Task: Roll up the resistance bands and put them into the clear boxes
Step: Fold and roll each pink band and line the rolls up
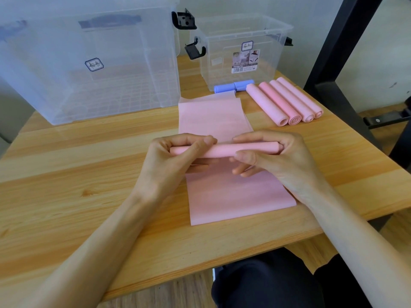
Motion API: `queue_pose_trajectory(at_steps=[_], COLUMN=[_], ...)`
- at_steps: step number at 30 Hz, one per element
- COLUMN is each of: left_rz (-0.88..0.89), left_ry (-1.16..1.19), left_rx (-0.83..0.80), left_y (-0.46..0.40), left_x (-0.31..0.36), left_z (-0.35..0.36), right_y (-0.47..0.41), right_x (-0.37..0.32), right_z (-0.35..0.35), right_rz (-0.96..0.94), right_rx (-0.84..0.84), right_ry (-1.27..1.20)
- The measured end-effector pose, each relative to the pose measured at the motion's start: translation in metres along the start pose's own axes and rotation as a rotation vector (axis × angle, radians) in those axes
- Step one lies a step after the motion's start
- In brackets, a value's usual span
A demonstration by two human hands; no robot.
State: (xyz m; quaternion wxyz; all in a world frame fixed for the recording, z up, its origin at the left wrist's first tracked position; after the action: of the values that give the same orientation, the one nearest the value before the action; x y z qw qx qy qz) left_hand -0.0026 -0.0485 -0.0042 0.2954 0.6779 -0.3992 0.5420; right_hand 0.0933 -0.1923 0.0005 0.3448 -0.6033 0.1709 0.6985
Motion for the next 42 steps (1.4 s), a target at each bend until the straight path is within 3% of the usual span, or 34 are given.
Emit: queue_pose_trajectory(at_steps=[8, 15, 23, 29, 37, 42], left_rz=[-0.024, 0.034, -0.012, 0.032, -0.015, 0.003], left_ry=[-0.020, -0.002, -0.021, -0.016, 0.006, 0.030], left_rx=[-0.041, -0.064, -0.066, -0.075, -0.055, -0.081], left_y=[0.000, 0.000, 0.000, 0.001, 0.000, 0.001], left_x=[-0.003, 0.001, -0.002, 0.000, -0.001, 0.000], left_z=[0.004, 0.007, 0.007, 0.008, 0.005, 0.009], right_y=[0.000, -0.001, -0.001, 0.000, 0.000, 0.001], right_x=[-0.004, 0.001, -0.002, 0.001, -0.001, -0.001], right_z=[0.002, -0.008, -0.004, -0.010, -0.002, -0.006], right_rz=[-0.042, 0.001, -0.022, 0.008, 0.007, 0.003], right_rx=[-0.009, 0.090, 0.041, 0.116, 0.032, 0.079], right_ry=[0.009, 0.007, -0.017, -0.016, -0.003, 0.008])
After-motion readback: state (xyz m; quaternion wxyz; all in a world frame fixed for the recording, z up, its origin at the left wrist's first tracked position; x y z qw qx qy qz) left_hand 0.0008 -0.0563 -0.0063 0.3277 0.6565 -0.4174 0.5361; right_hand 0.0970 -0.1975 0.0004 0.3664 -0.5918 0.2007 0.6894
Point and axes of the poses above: each hand's wrist, its own y-axis away from the middle knuckle, its own z-axis out of the palm, x = y × z, the point moved 10 cm from there along -y, towards the middle knuckle, and after that the axes turned 13 degrees about -y, right-handed, at the moved point
